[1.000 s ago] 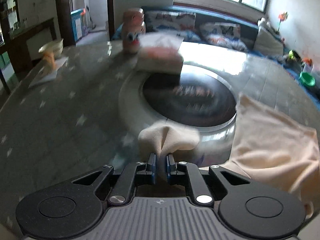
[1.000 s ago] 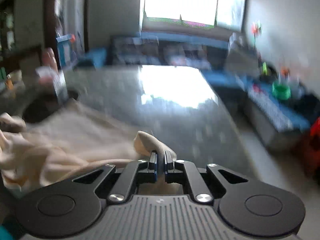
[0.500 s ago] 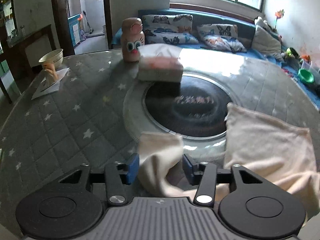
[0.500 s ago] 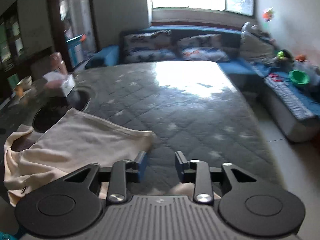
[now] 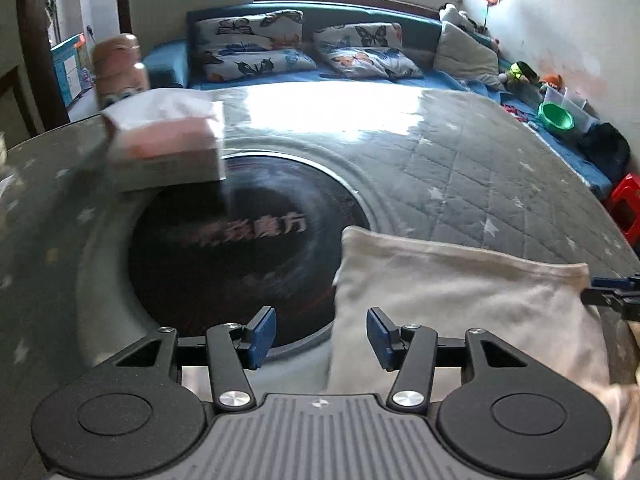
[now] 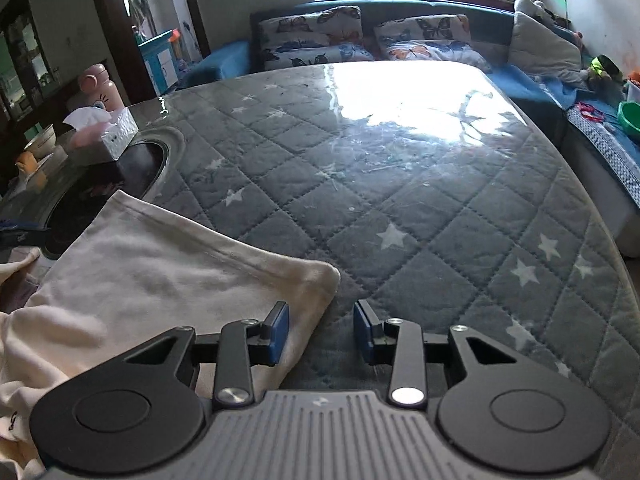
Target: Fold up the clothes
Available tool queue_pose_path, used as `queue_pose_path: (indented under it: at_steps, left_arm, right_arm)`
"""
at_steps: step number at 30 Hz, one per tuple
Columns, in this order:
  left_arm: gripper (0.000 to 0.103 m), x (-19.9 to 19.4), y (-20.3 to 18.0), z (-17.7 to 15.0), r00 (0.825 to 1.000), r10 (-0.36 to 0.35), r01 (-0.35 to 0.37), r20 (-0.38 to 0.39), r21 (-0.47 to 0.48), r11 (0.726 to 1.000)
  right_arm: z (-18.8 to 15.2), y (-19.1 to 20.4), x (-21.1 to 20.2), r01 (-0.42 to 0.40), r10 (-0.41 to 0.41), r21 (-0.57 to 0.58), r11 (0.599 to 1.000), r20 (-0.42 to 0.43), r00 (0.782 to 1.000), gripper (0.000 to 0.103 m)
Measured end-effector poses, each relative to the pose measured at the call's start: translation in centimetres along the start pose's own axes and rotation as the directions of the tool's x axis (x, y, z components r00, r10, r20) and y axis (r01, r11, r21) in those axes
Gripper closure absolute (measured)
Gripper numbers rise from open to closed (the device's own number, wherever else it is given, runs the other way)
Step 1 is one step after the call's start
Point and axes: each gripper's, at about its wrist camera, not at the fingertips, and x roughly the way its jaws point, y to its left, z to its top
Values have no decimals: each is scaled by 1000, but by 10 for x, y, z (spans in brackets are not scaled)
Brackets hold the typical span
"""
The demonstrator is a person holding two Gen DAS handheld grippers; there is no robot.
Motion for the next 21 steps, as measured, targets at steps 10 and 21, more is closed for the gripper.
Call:
queue_pose_path:
  at_steps: [10, 21]
  left_arm:
    - [78, 59, -19, 26, 999, -30, 31, -29, 39, 999]
    - [94, 53, 10, 61, 992, 79, -76, 98, -38, 996]
  right_arm:
    - [19, 8, 7, -7, 5, -77, 997, -23, 1000, 97]
    - [112, 51, 22, 92, -51, -285, 954, 150, 987, 99]
